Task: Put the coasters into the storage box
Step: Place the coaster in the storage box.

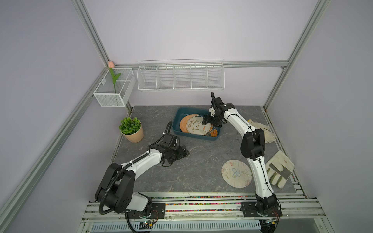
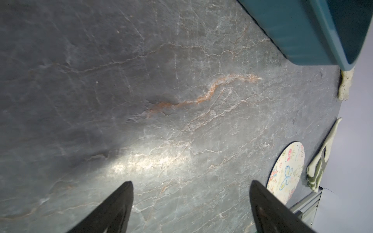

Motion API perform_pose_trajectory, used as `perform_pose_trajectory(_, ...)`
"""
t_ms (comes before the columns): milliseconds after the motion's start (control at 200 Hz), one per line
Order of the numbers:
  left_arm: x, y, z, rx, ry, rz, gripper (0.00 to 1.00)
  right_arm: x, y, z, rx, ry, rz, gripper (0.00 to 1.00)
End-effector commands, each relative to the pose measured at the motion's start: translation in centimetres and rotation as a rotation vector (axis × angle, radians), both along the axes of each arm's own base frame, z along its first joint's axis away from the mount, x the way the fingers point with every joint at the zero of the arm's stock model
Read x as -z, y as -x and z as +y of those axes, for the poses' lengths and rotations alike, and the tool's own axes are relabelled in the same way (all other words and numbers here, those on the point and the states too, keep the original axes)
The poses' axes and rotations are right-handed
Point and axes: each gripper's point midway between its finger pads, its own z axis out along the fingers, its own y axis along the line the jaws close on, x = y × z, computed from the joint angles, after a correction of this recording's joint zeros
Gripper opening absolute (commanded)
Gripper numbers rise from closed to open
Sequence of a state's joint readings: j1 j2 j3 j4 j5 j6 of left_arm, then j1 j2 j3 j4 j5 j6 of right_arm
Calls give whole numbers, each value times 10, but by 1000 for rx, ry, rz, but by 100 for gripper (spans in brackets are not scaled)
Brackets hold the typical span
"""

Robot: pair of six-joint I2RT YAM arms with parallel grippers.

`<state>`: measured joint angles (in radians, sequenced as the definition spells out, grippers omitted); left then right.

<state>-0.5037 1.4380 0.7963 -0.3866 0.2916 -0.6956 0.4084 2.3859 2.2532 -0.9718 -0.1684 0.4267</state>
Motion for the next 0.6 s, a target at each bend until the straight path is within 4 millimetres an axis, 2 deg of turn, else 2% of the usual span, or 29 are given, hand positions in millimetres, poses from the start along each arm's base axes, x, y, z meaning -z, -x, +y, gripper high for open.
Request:
perform_pose_trajectory(0,-5,-5,5,-3,-24,-35,91,-40,13,-11,-13,6,-57,98)
perform_pose_trajectory(150,-8,-7,6,-1,-28,-47,91,-49,37,-24,-10,19,-46,90)
perform_pose_trajectory(170,-8,-7,6,0,-29,-50,91,-52,36,-23,-8,10,-68,89)
perform_pose_trajectory(285,-9,-9,6,1,-36,-56,91,-55,58,-35,3,4,-53,88)
perform_pose_trajectory(430,-9,-11,6,4,-41,-60,91,-51,94,-55,33,14,-13,88)
perform_pose_trajectory(595,-11,-12,3,16,-33,-62,91,-35,142,-86,108,44,57,88)
